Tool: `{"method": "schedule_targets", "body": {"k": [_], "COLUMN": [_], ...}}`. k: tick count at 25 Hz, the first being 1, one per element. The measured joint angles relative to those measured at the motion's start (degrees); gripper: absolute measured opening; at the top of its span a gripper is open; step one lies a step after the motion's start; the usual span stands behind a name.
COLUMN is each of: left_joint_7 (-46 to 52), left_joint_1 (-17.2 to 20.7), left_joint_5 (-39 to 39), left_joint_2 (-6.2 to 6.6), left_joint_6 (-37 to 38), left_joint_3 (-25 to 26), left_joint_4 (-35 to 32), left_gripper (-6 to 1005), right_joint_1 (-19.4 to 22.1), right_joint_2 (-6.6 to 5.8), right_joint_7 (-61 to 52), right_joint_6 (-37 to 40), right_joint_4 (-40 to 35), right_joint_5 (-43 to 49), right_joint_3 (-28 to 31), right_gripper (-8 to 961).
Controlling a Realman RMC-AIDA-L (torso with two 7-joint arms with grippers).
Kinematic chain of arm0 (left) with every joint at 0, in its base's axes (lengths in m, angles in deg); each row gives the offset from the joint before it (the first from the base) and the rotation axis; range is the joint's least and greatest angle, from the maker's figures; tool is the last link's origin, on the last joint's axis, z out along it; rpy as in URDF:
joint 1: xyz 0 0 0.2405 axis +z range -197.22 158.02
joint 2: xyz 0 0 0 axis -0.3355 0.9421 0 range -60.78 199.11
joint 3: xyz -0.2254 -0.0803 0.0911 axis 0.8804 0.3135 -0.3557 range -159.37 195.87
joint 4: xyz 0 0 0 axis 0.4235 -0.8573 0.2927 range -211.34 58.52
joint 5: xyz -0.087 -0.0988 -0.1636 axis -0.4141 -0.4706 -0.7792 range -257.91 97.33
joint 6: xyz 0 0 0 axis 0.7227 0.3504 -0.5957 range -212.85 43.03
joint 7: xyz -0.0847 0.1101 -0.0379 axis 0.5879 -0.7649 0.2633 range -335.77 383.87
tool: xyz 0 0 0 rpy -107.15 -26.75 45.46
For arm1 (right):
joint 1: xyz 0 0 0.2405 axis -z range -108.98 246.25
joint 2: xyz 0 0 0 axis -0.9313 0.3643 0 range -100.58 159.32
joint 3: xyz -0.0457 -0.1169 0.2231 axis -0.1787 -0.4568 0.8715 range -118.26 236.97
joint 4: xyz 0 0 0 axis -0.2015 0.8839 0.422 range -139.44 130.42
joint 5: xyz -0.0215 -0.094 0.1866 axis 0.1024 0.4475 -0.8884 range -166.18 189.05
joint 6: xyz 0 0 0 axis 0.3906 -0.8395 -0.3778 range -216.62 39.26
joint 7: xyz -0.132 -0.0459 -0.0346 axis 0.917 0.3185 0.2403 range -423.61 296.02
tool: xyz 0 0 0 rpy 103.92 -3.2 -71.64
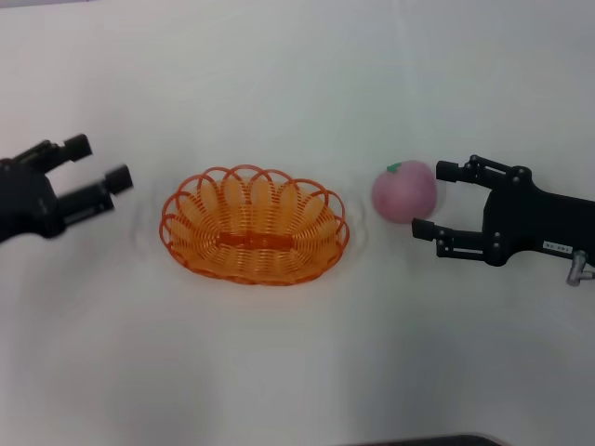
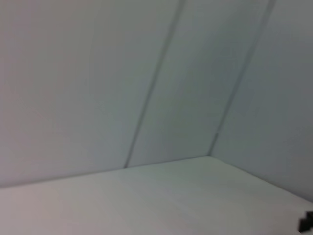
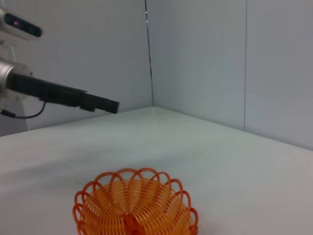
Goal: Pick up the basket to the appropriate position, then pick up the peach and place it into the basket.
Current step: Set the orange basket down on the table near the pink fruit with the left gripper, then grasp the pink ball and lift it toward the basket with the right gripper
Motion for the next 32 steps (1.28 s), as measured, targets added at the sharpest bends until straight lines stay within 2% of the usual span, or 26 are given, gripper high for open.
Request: {"method": "schedule_targets", "body": {"k": [1,2,5,10,19,28,32], "left_joint_7": [0.0,-6.5,-13.8,-20.7,-22.8,-24.9,-24.9], "left_joint_1": [0.0,0.6,1.8,3.7,4.6,5.0,5.1], "left_joint_5": [0.0,-0.1,0.2,1.0,10.4,11.2,11.9], "left_joint_2": [0.0,-0.02,-0.35,-0.43,-0.48,-0.57,-0.57], "left_joint_6": [0.0,1.7,2.6,3.5,3.0,2.8,2.9], "left_joint_3": [0.0,0.1,-0.3,-0.4,-0.5,-0.6,-0.6], "left_joint_4": [0.0,1.4,3.0,6.2,7.1,7.4,7.4], "left_gripper": [837,836,834,831,831,830,830], "right_joint_1": [0.0,0.0,0.0,0.0,0.4,0.6,0.8], "right_joint_2": [0.0,0.0,0.0,-0.06,-0.09,-0.2,-0.46], "right_joint_7": [0.0,0.0,0.0,0.1,0.9,1.0,-5.7], "right_joint_6": [0.0,0.0,0.0,0.0,-0.1,0.2,1.3], "right_joint_4": [0.0,0.0,0.3,0.6,0.6,0.8,-0.6], "right_joint_5": [0.0,0.0,0.0,0.0,0.0,0.0,0.2], "right_joint_3": [0.2,0.3,0.5,0.6,0.6,0.6,0.6], "right_gripper": [884,884,884,883,883,883,882]}}
